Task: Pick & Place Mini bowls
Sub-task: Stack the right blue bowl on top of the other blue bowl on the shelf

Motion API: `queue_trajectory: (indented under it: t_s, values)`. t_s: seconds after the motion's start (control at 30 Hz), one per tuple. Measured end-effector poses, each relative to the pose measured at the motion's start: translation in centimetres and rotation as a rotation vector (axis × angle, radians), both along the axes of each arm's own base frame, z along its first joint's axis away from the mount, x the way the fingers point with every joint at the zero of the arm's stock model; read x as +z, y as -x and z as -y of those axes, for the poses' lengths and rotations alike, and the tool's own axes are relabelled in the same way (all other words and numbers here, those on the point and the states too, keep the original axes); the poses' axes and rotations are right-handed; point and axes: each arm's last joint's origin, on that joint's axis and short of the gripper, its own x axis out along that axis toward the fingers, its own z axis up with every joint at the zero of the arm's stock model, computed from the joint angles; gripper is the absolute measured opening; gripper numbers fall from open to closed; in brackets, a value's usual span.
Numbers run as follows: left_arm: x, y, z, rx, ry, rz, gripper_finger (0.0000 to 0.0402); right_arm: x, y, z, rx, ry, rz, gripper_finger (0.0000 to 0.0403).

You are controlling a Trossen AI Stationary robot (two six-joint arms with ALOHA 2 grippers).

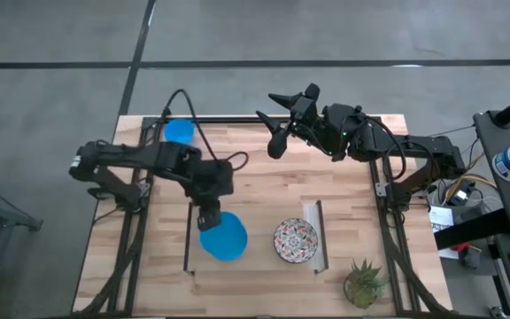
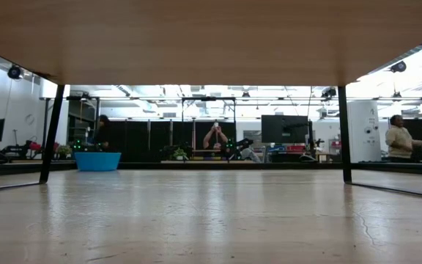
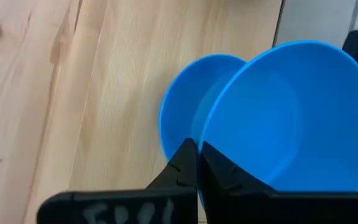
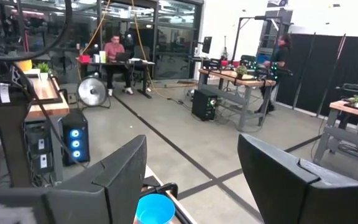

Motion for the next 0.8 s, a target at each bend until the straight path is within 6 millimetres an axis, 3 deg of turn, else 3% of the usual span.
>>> queue_trajectory:
  t_s: [0.57,0.8]
  values:
    - [-2.4,-2.3,0.5,-0.027,-0.089,-0.065,0.0002,-0.3,0.0,0.0,0.000,-0.001,-0.030,0.0249]
    - [-2.6,-2.5,0.5,-0.027,-0.087,-0.071,0.0053,-0.3,0.0,0.0,0.000,-0.001,-0.031,0.0249]
